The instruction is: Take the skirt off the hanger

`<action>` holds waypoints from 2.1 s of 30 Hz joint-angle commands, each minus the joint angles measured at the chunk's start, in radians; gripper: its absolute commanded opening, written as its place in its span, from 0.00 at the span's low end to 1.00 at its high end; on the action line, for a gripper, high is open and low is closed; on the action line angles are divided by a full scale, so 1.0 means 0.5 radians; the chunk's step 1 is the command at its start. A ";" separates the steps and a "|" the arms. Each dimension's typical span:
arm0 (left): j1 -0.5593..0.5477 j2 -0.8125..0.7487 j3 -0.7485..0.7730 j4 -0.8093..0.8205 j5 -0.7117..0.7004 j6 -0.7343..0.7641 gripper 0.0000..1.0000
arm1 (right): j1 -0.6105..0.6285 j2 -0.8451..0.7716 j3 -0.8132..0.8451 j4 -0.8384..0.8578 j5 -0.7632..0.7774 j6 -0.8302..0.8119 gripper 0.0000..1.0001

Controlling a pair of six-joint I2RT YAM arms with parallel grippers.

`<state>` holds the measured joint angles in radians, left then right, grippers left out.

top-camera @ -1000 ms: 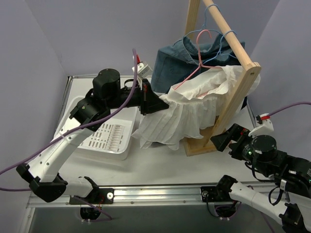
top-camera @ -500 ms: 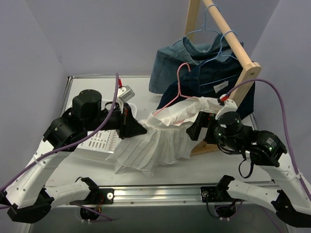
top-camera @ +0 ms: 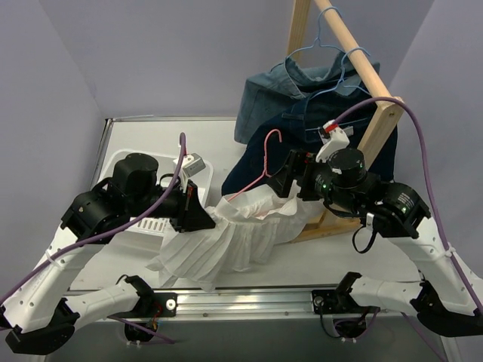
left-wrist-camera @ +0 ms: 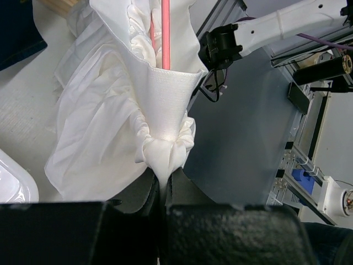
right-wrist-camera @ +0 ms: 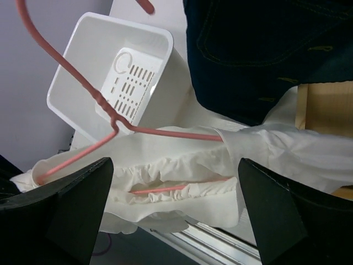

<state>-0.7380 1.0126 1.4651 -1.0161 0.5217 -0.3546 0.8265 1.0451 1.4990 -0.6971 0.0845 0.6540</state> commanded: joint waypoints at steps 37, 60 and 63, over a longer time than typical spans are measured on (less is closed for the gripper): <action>0.003 0.037 0.012 0.240 0.159 -0.119 0.33 | 0.074 0.220 -0.013 0.226 0.137 -0.121 0.00; 0.006 -0.227 -0.237 0.044 0.031 -0.165 0.46 | 0.074 0.119 0.355 -0.011 0.506 -0.062 0.00; 0.006 -0.227 -0.224 -0.026 0.003 -0.150 0.21 | 0.074 0.107 0.352 -0.023 0.534 -0.069 0.00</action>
<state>-0.7380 0.9096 1.3327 -0.9855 0.5507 -0.4412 0.8593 1.1187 1.6402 -0.7300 0.2943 0.6014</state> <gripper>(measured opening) 0.276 0.099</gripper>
